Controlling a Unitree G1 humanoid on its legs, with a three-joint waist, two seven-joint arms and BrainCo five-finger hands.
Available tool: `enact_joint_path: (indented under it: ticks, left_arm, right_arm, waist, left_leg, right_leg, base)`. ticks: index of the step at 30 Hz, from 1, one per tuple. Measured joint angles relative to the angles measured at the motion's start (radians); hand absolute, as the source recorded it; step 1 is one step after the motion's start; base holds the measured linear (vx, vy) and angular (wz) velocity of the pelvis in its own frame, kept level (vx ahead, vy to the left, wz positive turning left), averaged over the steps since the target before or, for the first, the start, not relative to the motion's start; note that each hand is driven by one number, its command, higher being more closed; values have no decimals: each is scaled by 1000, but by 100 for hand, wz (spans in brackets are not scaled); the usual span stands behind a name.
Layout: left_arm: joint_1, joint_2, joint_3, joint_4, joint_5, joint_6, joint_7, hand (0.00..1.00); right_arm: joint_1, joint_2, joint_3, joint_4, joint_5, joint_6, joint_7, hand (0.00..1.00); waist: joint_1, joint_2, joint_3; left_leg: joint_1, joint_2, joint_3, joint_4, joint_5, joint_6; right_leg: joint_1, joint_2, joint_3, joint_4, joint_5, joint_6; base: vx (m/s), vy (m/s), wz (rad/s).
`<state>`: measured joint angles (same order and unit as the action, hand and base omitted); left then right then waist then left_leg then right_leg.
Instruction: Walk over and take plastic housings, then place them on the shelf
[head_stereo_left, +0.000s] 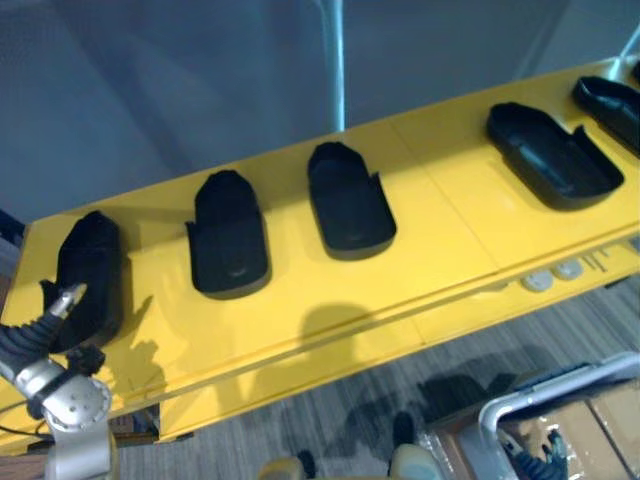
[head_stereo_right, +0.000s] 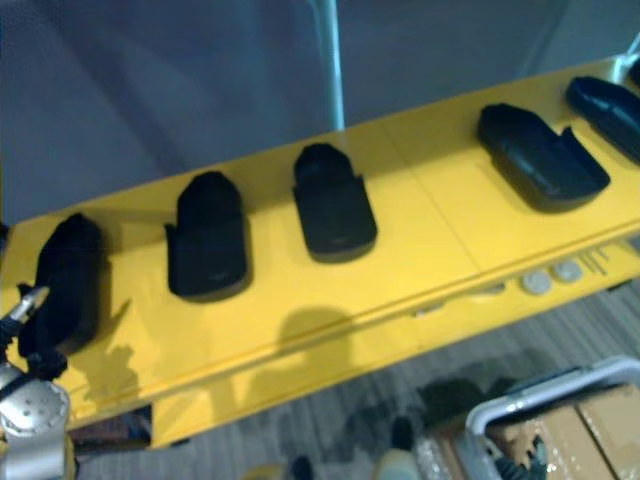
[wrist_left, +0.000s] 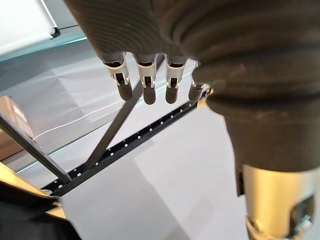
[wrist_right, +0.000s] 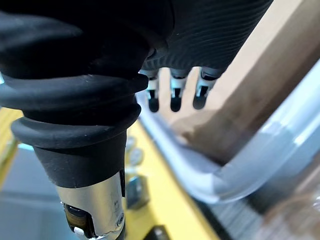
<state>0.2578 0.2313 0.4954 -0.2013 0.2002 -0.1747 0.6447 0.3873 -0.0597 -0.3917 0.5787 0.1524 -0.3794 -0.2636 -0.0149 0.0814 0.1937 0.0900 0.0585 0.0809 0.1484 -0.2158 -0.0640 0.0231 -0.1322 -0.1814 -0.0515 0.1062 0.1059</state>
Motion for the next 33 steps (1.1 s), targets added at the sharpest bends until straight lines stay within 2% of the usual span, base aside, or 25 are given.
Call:
enact_joint_path:
  ticks: [3,6,7,8,9,12,14,15,18,20,21,22,26,28,31,33]
  left_arm:
    - [47,-33,-16,-19,1,-39,-42,0]
    - [87,-97,-59,-35,-78,-94,-73,0]
    - [96,-128,-80,-35,-118,-110,-72,0]
    - [101,-178,-121,67,-321,-130,-34,0]
    - [90,-188,-125,131,-405,-127,-15,0]
    - [92,-208,-127,241,-511,-136,-12,0]
    - [90,-202,-113,312,-514,-176,4,0]
    - [78,-194,-105,366,-550,-172,10,0]
    - [57,-182,-106,574,-635,-108,4,0]
    - [50,-224,-115,688,-719,-63,-6,0]
    - [53,-228,-116,711,-737,-55,-10,0]
    - [56,-232,-116,750,-767,-38,-19,0]
    - [56,-232,-109,830,-820,-26,-19,0]
    - [46,-232,-104,846,-820,-24,-11,0]
    - [24,-232,-94,876,-840,-21,6,0]
    - [13,-232,-72,912,-861,12,-26,0]
  right_arm:
    - [-2,8,11,-29,0,-17,-7,0]
    - [-2,21,12,-69,4,-54,-32,0]
    - [-2,23,12,-75,9,-66,-46,0]
    - [-12,21,50,-90,34,-92,-68,0]
    - [-25,21,81,-90,45,-92,-69,0]
    - [-31,23,126,-89,51,-92,-73,0]
    - [-38,23,131,-88,60,-87,-76,0]
    - [-40,22,131,-78,82,-73,-71,0]
    - [-76,19,139,-28,113,-42,-53,0]
    - [-100,26,145,30,131,-7,-36,0]
    - [-105,27,145,40,136,-1,-35,0]
    - [-112,27,146,63,150,9,-28,0]
    - [-133,25,137,116,163,38,-13,0]
    - [-141,25,136,140,180,43,3,0]
    - [-156,25,135,193,191,76,26,0]
    - [-163,25,132,225,197,87,42,0]
  waist:
    - [3,-7,-27]
    - [4,-13,-32]
    - [4,-17,-34]
    - [6,-31,-46]
    - [6,-38,-49]
    - [8,-55,-61]
    - [10,-58,-59]
    - [13,-62,-59]
    - [15,-61,-60]
    - [20,-77,-60]
    - [22,-84,-58]
    - [24,-100,-57]
    - [28,-117,-60]
    - [27,-115,-60]
    - [25,-108,-60]
    - [20,-102,-58]
  left_leg:
    - [0,0,-18,-1,0,0]
    - [0,0,-24,-1,0,0]
    - [2,0,-28,-2,0,0]
    - [16,2,-39,-8,1,-2]
    - [16,4,-41,-9,3,-5]
    - [18,3,-45,-18,9,-6]
    - [30,2,-50,-28,15,-4]
    - [46,1,-55,-43,23,-4]
    - [50,-5,-73,-54,31,-2]
    - [51,-9,-81,-74,49,-2]
    - [50,-9,-84,-78,51,-3]
    - [50,-9,-92,-86,56,-6]
    - [52,-7,-100,-104,69,-11]
    - [52,-8,-100,-104,72,-10]
    - [52,-9,-100,-105,73,-8]
    - [53,-12,-101,-106,74,-6]
  right_leg:
    - [16,1,-15,-13,1,-1]
    - [25,0,-24,-20,2,-3]
    - [34,0,-33,-28,4,-4]
    - [49,7,-41,-28,3,-5]
    - [49,8,-44,-28,3,-5]
    - [52,7,-53,-29,3,-5]
    - [64,4,-62,-29,2,-5]
    - [75,2,-67,-30,1,-6]
    - [84,-7,-83,-37,1,-5]
    - [84,-12,-97,-38,0,-4]
    - [84,-11,-101,-38,-1,-3]
    - [84,-10,-110,-38,-2,-2]
    - [84,-8,-119,-38,-3,-3]
    - [84,-10,-119,-38,-3,-3]
    - [84,-14,-119,-34,-2,-1]
    - [84,-17,-119,-30,-1,0]
  base:
    - [4,1,17]
    - [-9,2,7]
    - [-5,1,14]
    - [-8,-7,13]
    - [-11,-7,9]
    - [-11,0,6]
    - [2,2,12]
    - [-7,6,14]
    - [-30,10,14]
    - [-42,7,20]
    - [-24,-11,17]
    - [-22,-18,19]
    - [-7,-9,7]
    - [0,0,0]
    - [0,0,0]
    - [0,0,0]
